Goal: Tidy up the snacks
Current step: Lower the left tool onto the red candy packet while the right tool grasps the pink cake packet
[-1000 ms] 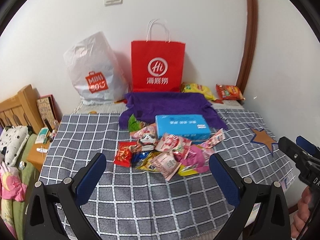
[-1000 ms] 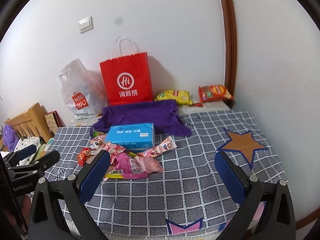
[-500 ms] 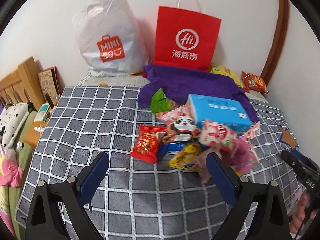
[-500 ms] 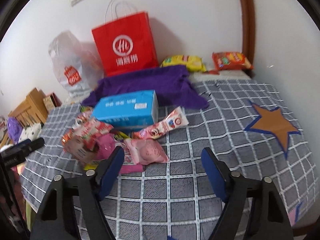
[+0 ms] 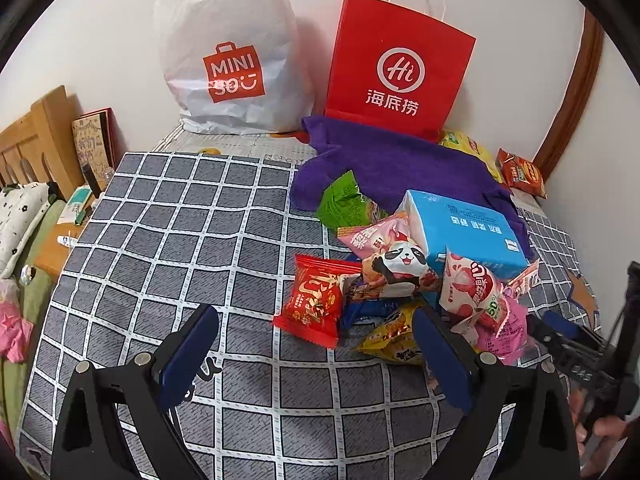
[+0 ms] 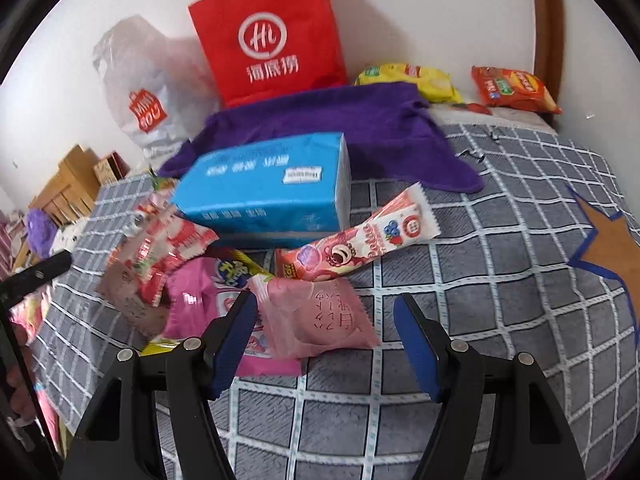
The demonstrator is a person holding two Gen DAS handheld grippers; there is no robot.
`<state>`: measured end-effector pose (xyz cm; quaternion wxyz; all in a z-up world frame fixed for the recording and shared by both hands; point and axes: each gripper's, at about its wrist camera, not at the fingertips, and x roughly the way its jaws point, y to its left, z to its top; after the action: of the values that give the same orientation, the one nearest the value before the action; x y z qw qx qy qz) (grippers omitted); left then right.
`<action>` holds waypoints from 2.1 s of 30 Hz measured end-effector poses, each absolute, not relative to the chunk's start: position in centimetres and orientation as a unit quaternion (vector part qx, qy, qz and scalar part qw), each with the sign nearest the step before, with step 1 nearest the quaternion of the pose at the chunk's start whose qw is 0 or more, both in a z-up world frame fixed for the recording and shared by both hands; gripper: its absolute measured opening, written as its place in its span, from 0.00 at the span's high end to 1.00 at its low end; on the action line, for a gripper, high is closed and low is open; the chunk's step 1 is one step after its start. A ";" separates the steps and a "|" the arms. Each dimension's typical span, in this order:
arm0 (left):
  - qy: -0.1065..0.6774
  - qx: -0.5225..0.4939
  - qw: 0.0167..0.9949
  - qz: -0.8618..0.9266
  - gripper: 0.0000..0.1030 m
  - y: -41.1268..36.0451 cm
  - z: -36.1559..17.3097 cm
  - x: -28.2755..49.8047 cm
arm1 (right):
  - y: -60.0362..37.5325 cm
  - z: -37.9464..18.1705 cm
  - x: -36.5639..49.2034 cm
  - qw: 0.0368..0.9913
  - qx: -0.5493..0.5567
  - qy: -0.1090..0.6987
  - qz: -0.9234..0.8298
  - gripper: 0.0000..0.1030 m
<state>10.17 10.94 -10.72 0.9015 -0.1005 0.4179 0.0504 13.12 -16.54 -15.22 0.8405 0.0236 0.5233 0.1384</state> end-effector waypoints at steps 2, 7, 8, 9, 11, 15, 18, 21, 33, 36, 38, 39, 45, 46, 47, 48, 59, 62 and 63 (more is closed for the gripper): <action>0.417 -0.097 0.902 0.048 0.06 11.1 -10.7 10.3 | -16.4 -16.1 13.6 0.838 0.013 0.531 0.127 0.31; 0.419 -0.097 0.901 0.048 0.06 11.5 -10.9 10.7 | -16.3 -17.7 14.4 0.833 -0.007 0.541 0.116 0.31; 0.420 -0.096 0.901 0.047 0.06 11.6 -11.0 10.7 | -16.2 -17.8 14.4 0.833 -0.011 0.540 0.118 0.31; 0.420 -0.094 0.901 0.047 0.06 11.6 -11.1 10.8 | -16.3 -17.9 14.4 0.833 -0.014 0.540 0.119 0.31; 0.422 -0.091 0.901 0.043 0.06 11.6 -11.4 10.8 | -16.4 -18.3 14.3 0.832 -0.020 0.540 0.125 0.31; 0.430 -0.081 0.898 0.043 0.06 11.7 -12.2 11.2 | -16.5 -18.5 13.9 0.840 -0.036 0.526 0.132 0.36; 0.431 -0.084 0.898 0.042 0.06 12.2 -12.6 11.6 | -17.6 -18.2 13.6 0.844 -0.037 0.521 0.123 0.36; 0.434 -0.082 0.896 0.041 0.06 12.3 -13.1 12.6 | -19.1 -18.1 13.2 0.849 -0.045 0.518 0.095 0.36; 0.469 -0.045 0.881 0.040 0.25 11.8 -17.0 15.6 | -19.4 -18.8 13.7 0.846 -0.043 0.524 0.092 0.29; 0.463 -0.043 0.885 0.025 0.51 11.6 -16.7 15.4 | -19.2 -18.9 13.9 0.846 -0.049 0.524 0.089 0.29; 0.467 -0.041 0.883 0.021 0.57 11.5 -16.6 15.2 | -19.1 -18.9 14.1 0.846 -0.048 0.524 0.089 0.29; 0.466 -0.034 0.884 0.025 0.57 11.4 -16.6 15.0 | -19.1 -18.9 14.1 0.846 -0.046 0.524 0.090 0.29; 0.470 -0.040 0.881 0.033 0.57 12.2 -15.6 13.0 | -19.3 -18.9 14.3 0.847 -0.045 0.523 0.088 0.31; 0.471 -0.043 0.880 0.034 0.57 12.3 -15.4 12.7 | -19.3 -18.8 14.2 0.847 -0.046 0.522 0.087 0.33; 0.471 -0.045 0.880 0.036 0.58 12.5 -15.2 12.4 | -19.3 -18.8 14.1 0.848 -0.046 0.521 0.085 0.34; 0.469 -0.048 0.881 0.036 0.58 12.7 -14.8 12.1 | -19.3 -18.7 14.0 0.849 -0.048 0.520 0.083 0.36; 0.459 -0.060 0.886 0.025 0.78 12.6 -12.6 10.0 | -18.7 -14.5 10.8 0.861 -0.039 0.500 0.091 0.36; 0.470 -0.073 0.880 0.019 0.67 13.2 -13.5 9.8 | -18.2 -13.9 10.0 0.864 -0.041 0.493 0.091 0.36; 0.474 -0.081 0.876 0.010 0.62 13.5 -13.9 9.7 | -18.1 -13.9 9.8 0.864 -0.039 0.493 0.091 0.36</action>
<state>9.73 13.46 -13.87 0.8765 -0.0813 0.4745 0.0099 9.83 -18.14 -13.92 0.8642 -0.0388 0.4933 0.0914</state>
